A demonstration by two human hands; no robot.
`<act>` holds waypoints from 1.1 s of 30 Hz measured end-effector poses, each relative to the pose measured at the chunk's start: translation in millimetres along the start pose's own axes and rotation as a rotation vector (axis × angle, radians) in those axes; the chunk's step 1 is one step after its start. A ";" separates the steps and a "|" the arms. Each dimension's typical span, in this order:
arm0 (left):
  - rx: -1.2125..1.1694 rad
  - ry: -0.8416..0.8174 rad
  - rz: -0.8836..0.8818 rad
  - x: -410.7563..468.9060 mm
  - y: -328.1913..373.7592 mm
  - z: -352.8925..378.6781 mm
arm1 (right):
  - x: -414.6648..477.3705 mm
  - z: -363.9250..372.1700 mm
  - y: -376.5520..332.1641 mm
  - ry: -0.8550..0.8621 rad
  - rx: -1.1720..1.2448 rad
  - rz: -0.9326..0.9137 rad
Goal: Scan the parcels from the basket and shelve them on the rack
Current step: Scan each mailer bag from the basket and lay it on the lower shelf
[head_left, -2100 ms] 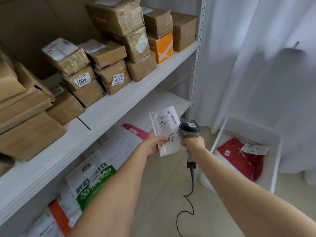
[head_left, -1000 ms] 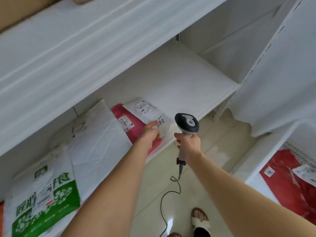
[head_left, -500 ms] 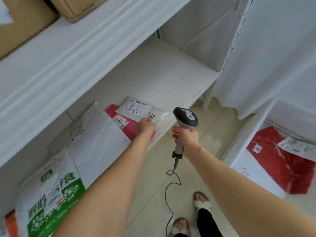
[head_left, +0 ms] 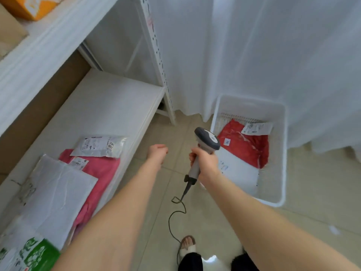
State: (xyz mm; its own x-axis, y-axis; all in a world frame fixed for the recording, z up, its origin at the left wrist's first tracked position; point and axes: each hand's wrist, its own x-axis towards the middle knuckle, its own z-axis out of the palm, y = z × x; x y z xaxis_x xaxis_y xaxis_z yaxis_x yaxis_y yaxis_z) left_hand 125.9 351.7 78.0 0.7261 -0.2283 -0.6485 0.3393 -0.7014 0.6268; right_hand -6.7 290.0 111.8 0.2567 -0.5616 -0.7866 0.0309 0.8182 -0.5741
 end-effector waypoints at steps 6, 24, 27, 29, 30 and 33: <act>0.055 -0.082 0.034 -52.9 15.6 104.7 | 14.6 -104.3 -44.1 0.100 0.062 0.013; 0.116 -0.230 -0.004 -103.7 32.5 338.3 | 111.4 -315.4 -146.1 0.210 0.083 0.009; 0.128 -0.259 -0.034 -80.5 34.6 356.2 | 141.8 -312.1 -145.9 0.235 0.029 0.018; 0.129 -0.272 -0.046 -60.6 34.9 368.5 | 164.4 -306.7 -144.9 0.229 0.000 0.020; 0.126 -0.276 -0.047 -48.4 34.3 375.3 | 177.8 -303.9 -144.2 0.232 -0.009 0.018; 0.129 -0.284 -0.087 -12.0 21.8 394.4 | 218.5 -297.9 -136.0 0.248 -0.044 0.014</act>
State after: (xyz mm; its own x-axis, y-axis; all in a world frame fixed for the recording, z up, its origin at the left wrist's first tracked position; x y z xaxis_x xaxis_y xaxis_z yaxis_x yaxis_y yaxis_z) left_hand -111.3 72.9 -70.9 0.4954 -0.3307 -0.8033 0.3011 -0.8020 0.5159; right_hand -242.6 19.3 -49.8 0.0119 -0.5680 -0.8229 -0.0145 0.8228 -0.5682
